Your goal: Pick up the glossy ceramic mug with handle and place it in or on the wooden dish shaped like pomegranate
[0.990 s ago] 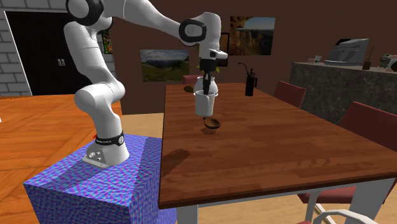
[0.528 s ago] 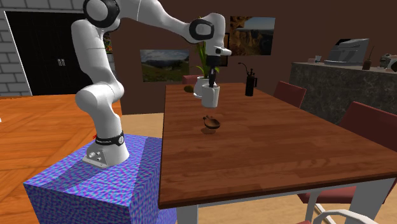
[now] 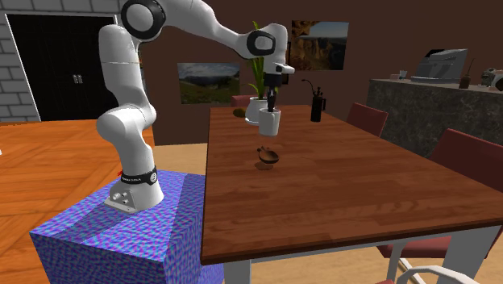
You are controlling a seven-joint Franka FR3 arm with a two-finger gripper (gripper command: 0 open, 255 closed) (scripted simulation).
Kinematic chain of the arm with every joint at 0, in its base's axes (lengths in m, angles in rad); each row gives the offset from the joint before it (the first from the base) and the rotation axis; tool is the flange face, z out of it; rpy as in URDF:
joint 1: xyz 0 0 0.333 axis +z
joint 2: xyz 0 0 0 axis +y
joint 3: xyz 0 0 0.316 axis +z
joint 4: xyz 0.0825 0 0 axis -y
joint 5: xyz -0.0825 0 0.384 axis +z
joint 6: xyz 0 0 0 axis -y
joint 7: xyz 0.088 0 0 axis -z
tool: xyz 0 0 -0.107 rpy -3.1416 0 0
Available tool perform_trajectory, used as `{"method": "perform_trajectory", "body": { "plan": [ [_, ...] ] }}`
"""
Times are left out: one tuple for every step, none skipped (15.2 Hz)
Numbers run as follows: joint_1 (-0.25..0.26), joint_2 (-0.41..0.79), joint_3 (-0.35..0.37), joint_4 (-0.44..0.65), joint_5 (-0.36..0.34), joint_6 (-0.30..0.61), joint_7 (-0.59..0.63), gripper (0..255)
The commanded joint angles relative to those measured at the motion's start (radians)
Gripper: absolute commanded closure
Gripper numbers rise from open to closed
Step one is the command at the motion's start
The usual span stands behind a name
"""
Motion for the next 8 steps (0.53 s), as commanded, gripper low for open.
{"method": "perform_trajectory", "body": {
  "plan": [
    [0.001,0.002,0.001,-0.025,-0.001,0.028,0.003,255],
    [0.001,0.005,0.001,-0.036,-0.003,0.041,0.004,255],
    [0.001,0.009,0.001,-0.046,-0.004,0.054,0.006,255],
    [0.001,0.012,0.001,-0.055,-0.006,0.067,0.007,255],
    [0.001,0.016,0.001,-0.065,-0.008,0.079,0.009,255],
    [0.002,0.02,0.001,-0.074,-0.01,0.092,0.011,255],
    [0.002,0.024,0.001,-0.083,-0.012,0.105,0.012,255],
    [0.002,0.028,0.001,-0.092,-0.014,0.118,0.014,255]
  ]
}}
